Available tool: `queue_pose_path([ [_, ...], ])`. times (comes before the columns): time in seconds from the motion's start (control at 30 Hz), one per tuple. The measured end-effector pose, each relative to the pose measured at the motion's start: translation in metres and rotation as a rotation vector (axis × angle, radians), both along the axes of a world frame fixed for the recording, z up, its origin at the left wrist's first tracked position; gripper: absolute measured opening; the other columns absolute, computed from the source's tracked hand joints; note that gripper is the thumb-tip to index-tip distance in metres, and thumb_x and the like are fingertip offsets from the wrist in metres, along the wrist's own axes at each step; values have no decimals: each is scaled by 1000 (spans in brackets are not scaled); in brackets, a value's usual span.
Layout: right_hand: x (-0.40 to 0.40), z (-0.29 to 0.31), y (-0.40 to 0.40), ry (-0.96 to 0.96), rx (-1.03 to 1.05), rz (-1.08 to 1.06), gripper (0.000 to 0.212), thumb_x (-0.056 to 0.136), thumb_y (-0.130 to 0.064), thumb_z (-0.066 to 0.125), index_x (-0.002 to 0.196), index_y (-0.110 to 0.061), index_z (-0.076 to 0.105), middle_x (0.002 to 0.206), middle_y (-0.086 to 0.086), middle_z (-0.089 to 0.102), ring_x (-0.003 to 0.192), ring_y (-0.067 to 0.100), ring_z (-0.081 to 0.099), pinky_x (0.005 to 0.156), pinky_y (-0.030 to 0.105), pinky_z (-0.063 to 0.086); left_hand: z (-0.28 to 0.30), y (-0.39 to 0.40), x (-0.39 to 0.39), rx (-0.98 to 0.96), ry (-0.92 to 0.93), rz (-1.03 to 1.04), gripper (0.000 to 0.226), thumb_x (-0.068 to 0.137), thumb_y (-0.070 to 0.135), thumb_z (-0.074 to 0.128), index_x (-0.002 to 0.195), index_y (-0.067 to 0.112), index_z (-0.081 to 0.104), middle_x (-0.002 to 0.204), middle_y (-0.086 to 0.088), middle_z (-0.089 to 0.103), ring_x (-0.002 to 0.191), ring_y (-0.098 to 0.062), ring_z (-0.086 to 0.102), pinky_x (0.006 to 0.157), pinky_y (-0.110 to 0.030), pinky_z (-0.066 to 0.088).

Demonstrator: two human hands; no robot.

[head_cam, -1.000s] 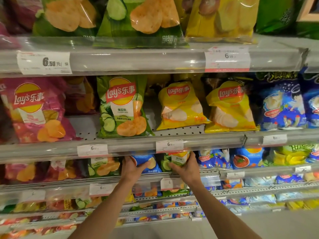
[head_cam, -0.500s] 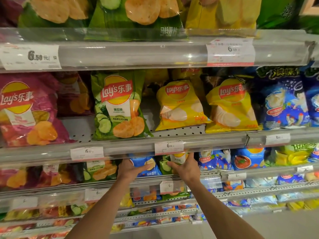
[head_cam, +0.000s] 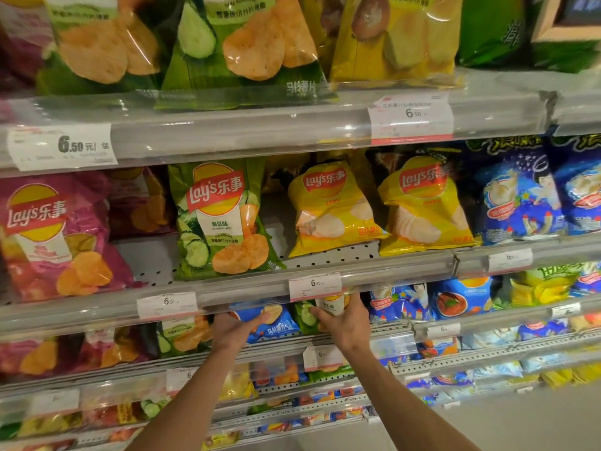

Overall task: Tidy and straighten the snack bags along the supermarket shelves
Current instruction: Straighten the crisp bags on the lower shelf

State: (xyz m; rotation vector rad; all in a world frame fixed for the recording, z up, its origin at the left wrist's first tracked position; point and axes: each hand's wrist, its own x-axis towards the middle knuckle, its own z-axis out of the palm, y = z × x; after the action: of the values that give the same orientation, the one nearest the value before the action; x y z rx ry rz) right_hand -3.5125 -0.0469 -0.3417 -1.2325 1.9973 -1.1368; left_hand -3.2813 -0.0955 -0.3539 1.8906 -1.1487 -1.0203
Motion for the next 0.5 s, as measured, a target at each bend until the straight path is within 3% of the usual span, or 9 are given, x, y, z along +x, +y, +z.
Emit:
queue_pose_path([
  [0.17, 5, 10, 7, 39, -11, -14, 71, 67, -50, 91, 121, -21, 53, 114, -3, 69, 108, 22, 65, 93, 48, 55, 1, 0, 7, -23, -7, -12, 56, 57, 26, 96, 55, 13, 42, 47, 4, 39, 52, -15, 40, 65, -33, 46],
  [0.23, 1, 11, 15, 47, 11, -12, 76, 67, -50, 90, 125, -21, 49, 116, -1, 69, 109, 24, 65, 93, 48, 54, -1, 2, 8, -47, -1, -9, 53, 56, 27, 97, 57, 9, 47, 49, -1, 43, 53, -18, 44, 63, -32, 46],
  [0.3, -8, 9, 24, 21, 35, -26, 72, 67, -49, 91, 119, -23, 48, 111, -1, 69, 104, 24, 67, 89, 47, 56, -4, 4, 5, -88, 30, -13, 48, 56, 24, 96, 64, 7, 52, 59, -6, 52, 62, -18, 50, 63, -28, 44],
  [0.37, -19, 8, 34, -15, 50, -44, 69, 67, -48, 91, 116, -26, 47, 108, -1, 69, 100, 23, 68, 87, 46, 58, -6, 6, -1, -118, 66, -29, 49, 56, 21, 96, 69, 16, 49, 72, -5, 56, 69, -17, 51, 73, -30, 42],
  [0.5, -44, 7, 53, -24, 59, -97, 67, 68, -45, 92, 113, -23, 48, 102, -4, 69, 94, 20, 68, 84, 43, 59, 1, 11, -32, -185, -72, -30, 54, 53, 37, 97, 72, 18, 50, 79, -4, 62, 74, -18, 56, 75, -30, 44],
])
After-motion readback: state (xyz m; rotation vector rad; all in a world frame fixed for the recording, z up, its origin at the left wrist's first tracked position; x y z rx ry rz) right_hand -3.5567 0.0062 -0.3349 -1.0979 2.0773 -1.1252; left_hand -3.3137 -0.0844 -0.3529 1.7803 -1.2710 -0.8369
